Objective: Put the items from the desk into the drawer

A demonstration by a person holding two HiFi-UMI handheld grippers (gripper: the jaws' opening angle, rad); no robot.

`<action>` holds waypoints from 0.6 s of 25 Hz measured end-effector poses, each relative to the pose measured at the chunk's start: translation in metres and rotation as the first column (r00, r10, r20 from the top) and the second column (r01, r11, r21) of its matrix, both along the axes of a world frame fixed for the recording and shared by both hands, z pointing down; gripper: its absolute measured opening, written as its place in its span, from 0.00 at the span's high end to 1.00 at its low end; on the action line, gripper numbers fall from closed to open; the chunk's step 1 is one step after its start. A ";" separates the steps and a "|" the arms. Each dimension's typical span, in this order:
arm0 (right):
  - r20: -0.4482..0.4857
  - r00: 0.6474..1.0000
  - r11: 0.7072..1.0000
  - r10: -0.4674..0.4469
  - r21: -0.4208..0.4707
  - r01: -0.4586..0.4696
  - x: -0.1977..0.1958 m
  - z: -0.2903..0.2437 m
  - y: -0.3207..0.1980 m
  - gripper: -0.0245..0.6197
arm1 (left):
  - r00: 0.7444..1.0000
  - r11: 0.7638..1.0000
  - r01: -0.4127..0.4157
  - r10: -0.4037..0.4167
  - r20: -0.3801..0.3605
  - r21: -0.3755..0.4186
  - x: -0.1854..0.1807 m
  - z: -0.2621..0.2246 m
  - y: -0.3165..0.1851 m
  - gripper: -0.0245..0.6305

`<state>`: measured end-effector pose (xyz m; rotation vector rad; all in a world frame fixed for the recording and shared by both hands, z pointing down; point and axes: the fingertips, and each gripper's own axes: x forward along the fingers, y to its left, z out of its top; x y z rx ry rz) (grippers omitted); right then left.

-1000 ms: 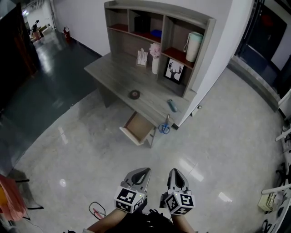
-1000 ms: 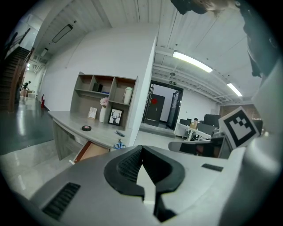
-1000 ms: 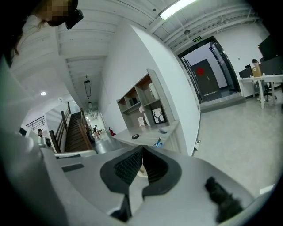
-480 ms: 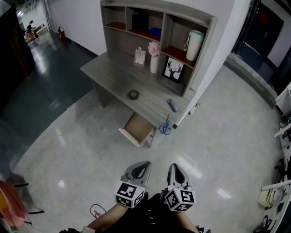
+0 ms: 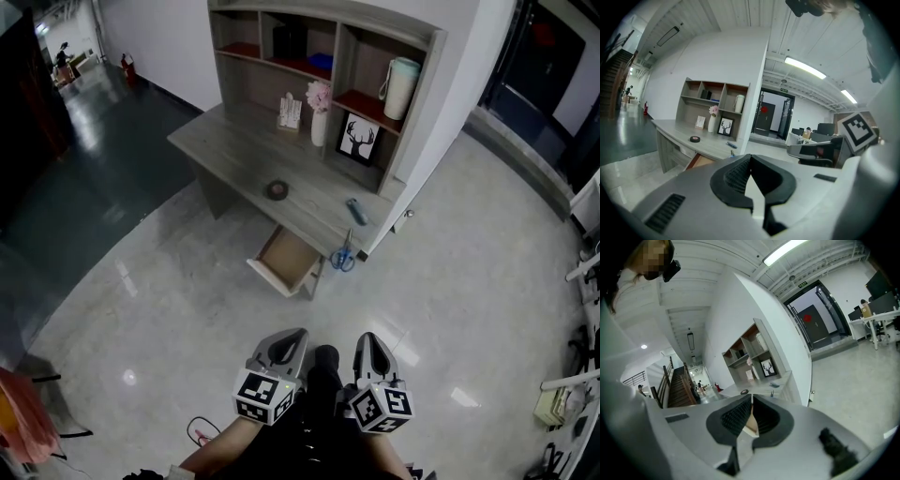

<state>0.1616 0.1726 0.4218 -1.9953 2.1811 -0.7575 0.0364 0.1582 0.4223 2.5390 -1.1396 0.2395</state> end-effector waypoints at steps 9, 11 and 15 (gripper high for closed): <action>-0.011 0.999 0.999 -0.048 0.011 0.048 -0.002 -0.006 -0.028 0.94 | 1.000 1.000 0.006 -0.006 0.009 -0.003 0.009 -0.003 -0.022 0.95; -0.013 0.999 0.999 -0.047 0.008 0.047 0.004 -0.008 -0.036 0.94 | 1.000 1.000 0.005 -0.005 0.008 -0.005 0.015 -0.004 -0.031 0.95; -0.014 0.999 0.999 -0.043 -0.002 0.043 0.018 -0.006 -0.054 0.94 | 1.000 1.000 0.001 -0.001 0.006 -0.012 0.028 -0.002 -0.050 0.95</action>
